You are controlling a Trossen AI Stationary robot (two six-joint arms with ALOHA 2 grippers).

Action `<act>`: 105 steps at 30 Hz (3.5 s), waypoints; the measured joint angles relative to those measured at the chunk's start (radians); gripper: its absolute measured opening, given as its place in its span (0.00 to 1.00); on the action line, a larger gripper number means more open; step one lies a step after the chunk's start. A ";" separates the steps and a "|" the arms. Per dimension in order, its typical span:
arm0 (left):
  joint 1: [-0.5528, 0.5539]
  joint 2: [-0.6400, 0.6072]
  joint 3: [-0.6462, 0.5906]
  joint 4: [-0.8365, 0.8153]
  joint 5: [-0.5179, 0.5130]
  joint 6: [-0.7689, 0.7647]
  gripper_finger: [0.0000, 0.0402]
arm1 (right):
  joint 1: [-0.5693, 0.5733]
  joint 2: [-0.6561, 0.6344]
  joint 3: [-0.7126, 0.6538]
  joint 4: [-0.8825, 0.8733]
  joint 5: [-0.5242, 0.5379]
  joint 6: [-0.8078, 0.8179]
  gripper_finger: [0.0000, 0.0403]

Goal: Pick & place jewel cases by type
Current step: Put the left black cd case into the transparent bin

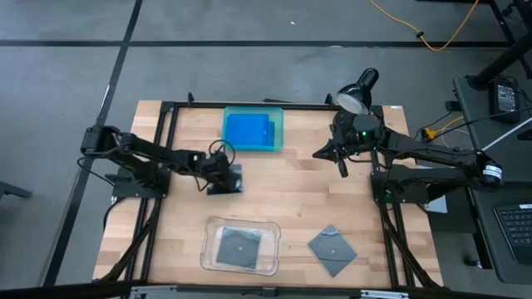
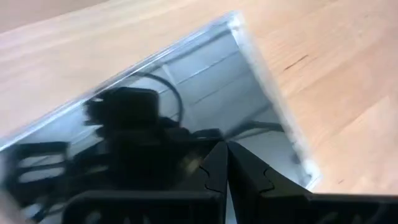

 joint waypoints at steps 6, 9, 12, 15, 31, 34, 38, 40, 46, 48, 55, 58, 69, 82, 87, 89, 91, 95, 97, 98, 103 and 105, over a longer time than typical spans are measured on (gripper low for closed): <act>0.055 0.169 0.096 0.116 0.097 0.124 0.00 | -0.008 0.004 0.000 -0.086 0.000 -0.027 0.02; 0.072 0.267 0.176 0.163 0.145 0.190 0.00 | -0.008 0.008 0.000 -0.115 0.000 -0.042 0.02; 0.086 0.357 0.265 0.202 0.184 0.246 0.00 | -0.008 0.008 0.000 -0.129 0.000 -0.049 0.02; 0.094 0.434 0.365 0.203 0.224 0.308 0.00 | -0.008 0.008 0.000 -0.129 0.001 -0.051 0.02; 0.112 0.355 0.521 0.158 0.315 0.408 0.01 | -0.009 0.243 0.000 -0.194 0.042 -0.207 0.02; 0.102 0.281 0.521 0.091 0.294 0.378 0.00 | -0.009 0.323 0.000 -0.157 0.042 -0.234 0.02; 0.052 0.218 0.522 -0.079 0.254 0.360 0.01 | -0.009 0.435 0.000 -0.076 0.031 -0.236 0.02; 0.025 0.210 0.522 -0.162 0.237 0.347 0.01 | -0.009 0.486 0.000 -0.024 0.024 -0.236 0.02; -0.059 0.227 0.520 -0.338 0.227 0.308 0.01 | -0.004 0.604 0.000 0.103 -0.013 -0.236 0.02; -0.084 0.242 0.515 -0.333 0.227 0.300 0.00 | 0.000 0.632 0.002 0.125 -0.016 -0.237 0.02; -0.127 0.253 0.421 -0.278 0.229 0.214 0.00 | 0.032 0.728 0.057 0.105 -0.018 -0.269 0.02; -0.134 0.252 0.390 -0.221 0.232 0.193 0.00 | 0.040 0.757 0.081 0.099 -0.018 -0.271 0.02; -0.078 0.280 0.273 -0.025 0.191 0.179 0.00 | 0.050 0.824 0.127 0.097 -0.017 -0.284 0.02; 0.041 0.325 0.253 0.093 0.165 0.264 0.01 | 0.051 0.823 0.128 0.096 -0.016 -0.281 0.02; 0.088 0.326 0.252 0.105 0.144 0.310 0.01 | 0.051 0.823 0.128 0.096 -0.016 -0.280 0.02; 0.110 0.327 0.251 0.120 0.123 0.344 0.01 | 0.051 0.823 0.128 0.096 -0.016 -0.280 0.02; 0.140 0.328 0.251 0.133 0.099 0.350 0.00 | 0.051 0.823 0.128 0.097 -0.016 -0.280 0.02; 0.183 0.328 0.250 0.174 0.122 0.351 0.01 | 0.051 0.823 0.128 0.097 -0.016 -0.280 0.02; 0.186 0.325 0.250 0.179 0.154 0.350 0.01 | 0.051 0.823 0.127 0.097 -0.016 -0.279 0.02; 0.184 0.321 0.250 0.174 0.167 0.347 0.00 | 0.053 0.823 0.127 0.097 -0.016 -0.274 0.02; 0.155 0.284 0.250 0.160 0.256 0.265 0.01 | 0.076 0.823 0.127 0.097 -0.016 -0.255 0.02; 0.145 0.259 0.251 0.103 0.267 0.240 0.01 | 0.091 0.822 0.127 0.097 -0.016 -0.258 0.02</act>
